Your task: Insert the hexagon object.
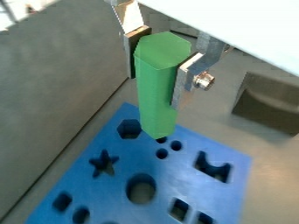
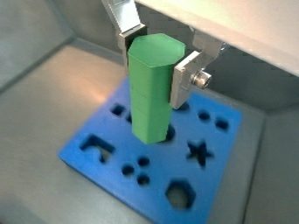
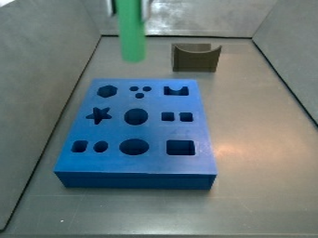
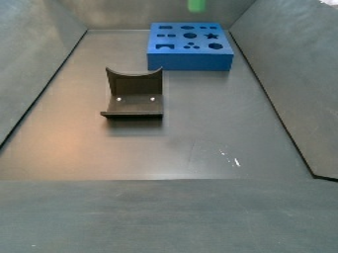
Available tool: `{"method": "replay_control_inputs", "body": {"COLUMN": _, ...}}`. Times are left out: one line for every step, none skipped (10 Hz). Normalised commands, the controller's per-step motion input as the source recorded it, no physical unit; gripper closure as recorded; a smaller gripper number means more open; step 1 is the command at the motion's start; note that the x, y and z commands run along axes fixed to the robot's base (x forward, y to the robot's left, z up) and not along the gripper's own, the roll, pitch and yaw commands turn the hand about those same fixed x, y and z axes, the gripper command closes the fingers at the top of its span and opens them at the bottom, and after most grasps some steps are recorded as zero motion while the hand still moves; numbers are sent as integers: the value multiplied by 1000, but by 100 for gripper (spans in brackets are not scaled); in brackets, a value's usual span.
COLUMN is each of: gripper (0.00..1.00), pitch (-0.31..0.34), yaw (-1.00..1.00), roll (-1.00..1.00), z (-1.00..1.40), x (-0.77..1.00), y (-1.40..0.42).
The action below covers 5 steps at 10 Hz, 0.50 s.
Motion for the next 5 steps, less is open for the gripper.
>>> {"method": "replay_control_inputs", "body": {"gripper": 100, "pitch": 0, "yaw": -617, "roll": -166, "z": -1000, "x": -580, "y": 437}}
{"method": "replay_control_inputs", "body": {"gripper": 100, "pitch": -36, "yaw": -640, "roll": -144, "z": -991, "x": -620, "y": 317}}
{"method": "replay_control_inputs", "body": {"gripper": 100, "pitch": -174, "yaw": -386, "roll": -264, "z": -643, "x": -583, "y": 174}}
{"method": "replay_control_inputs", "body": {"gripper": 100, "pitch": -174, "yaw": -111, "roll": -93, "z": -309, "x": -457, "y": -114}}
{"method": "replay_control_inputs", "body": {"gripper": 100, "pitch": -53, "yaw": -231, "roll": -51, "z": -29, "x": -191, "y": 0}}
